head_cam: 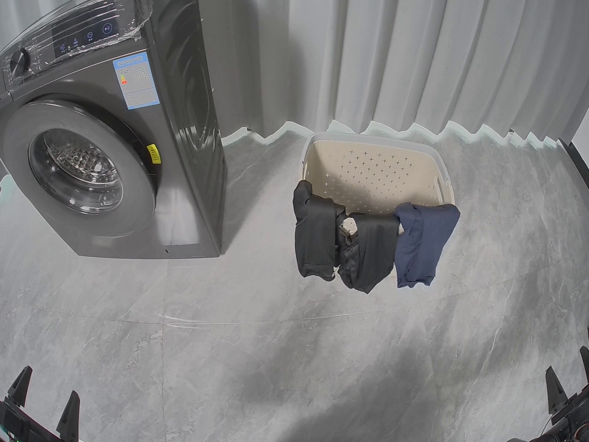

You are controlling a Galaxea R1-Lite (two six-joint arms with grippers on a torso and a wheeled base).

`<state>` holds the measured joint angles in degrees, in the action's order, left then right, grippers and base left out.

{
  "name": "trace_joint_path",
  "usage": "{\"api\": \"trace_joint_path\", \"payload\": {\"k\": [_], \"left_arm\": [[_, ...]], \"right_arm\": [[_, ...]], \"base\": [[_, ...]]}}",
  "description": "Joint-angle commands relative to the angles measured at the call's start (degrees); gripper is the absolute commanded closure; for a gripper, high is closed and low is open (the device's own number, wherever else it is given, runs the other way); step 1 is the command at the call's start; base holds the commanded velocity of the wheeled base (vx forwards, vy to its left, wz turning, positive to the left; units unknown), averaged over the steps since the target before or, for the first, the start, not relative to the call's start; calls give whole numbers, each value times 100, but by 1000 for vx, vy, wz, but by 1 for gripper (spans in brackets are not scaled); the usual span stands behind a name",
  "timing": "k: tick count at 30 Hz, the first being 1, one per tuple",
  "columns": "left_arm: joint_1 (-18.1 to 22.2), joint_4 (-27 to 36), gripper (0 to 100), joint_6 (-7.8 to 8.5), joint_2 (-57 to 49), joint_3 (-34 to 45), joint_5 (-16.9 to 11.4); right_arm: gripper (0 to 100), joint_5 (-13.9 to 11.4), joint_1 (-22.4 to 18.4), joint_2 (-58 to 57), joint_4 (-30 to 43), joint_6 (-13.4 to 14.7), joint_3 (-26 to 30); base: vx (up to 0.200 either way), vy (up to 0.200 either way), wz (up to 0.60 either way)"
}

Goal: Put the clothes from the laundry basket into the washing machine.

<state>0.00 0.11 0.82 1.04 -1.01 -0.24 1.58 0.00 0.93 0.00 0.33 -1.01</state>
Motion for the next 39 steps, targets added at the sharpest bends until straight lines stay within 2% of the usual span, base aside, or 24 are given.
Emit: {"api": "trace_joint_path", "payload": {"k": [1, 17, 39], "left_arm": [[0, -2, 0, 6, -68, 101, -2], [0, 7, 0, -3, -68, 101, -2], [0, 7, 0, 6, -68, 101, -2]], "right_arm": [[0, 0, 0, -31, 0, 2, 101], [0, 0, 0, -40, 0, 2, 101], [0, 0, 9, -31, 0, 2, 101]], "base": [[0, 0, 0], [0, 0, 0], [0, -191, 0]]}}
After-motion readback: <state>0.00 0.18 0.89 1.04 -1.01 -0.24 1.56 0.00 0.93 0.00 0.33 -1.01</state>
